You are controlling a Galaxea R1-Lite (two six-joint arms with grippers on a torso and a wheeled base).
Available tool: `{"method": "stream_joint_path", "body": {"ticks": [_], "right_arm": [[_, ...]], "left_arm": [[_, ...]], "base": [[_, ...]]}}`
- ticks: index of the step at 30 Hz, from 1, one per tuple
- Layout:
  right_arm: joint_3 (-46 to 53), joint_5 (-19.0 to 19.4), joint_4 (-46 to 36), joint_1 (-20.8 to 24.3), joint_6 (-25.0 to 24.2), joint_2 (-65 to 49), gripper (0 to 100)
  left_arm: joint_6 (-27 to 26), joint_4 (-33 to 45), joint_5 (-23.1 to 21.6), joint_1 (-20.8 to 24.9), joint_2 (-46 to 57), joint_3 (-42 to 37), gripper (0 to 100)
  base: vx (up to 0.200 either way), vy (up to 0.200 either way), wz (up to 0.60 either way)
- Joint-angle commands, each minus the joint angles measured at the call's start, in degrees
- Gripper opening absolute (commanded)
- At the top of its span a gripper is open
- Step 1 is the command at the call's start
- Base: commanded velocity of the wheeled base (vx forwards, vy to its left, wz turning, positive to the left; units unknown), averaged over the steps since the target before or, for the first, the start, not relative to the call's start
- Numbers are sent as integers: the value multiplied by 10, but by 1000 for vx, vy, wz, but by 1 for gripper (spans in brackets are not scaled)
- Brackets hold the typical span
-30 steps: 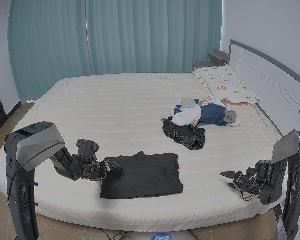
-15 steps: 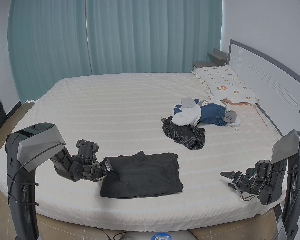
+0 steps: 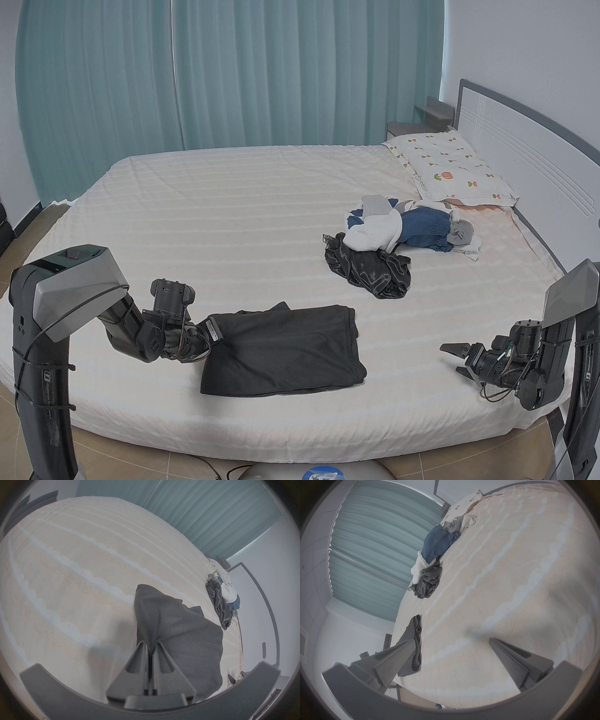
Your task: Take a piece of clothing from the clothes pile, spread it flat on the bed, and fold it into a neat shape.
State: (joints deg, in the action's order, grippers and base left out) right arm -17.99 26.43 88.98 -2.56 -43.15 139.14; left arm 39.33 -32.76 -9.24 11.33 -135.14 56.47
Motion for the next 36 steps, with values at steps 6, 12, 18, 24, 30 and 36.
{"method": "stream_joint_path", "body": {"ticks": [6, 12, 18, 24, 30, 36], "right_arm": [[0, 0, 7, 0, 0, 1, 100], [0, 0, 7, -1, 0, 1, 100], [0, 0, 7, -1, 0, 1, 100], [0, -1, 7, -1, 0, 1, 100], [0, -1, 7, 0, 0, 1, 100], [0, -1, 7, 0, 0, 1, 100]], "left_arm": [[1, -5, -1, 0, 4, -12, 0], [2, -3, -2, 0, 5, -13, 0], [3, 0, -2, -1, 9, -14, 0], [4, 0, -2, -1, 11, -19, 0], [4, -1, -2, -2, 15, -24, 0], [4, -1, 0, -3, 15, -25, 0]], "base": [[0, 67, 0], [0, 200, 0], [0, 200, 0], [0, 200, 0], [0, 200, 0], [0, 200, 0]]}}
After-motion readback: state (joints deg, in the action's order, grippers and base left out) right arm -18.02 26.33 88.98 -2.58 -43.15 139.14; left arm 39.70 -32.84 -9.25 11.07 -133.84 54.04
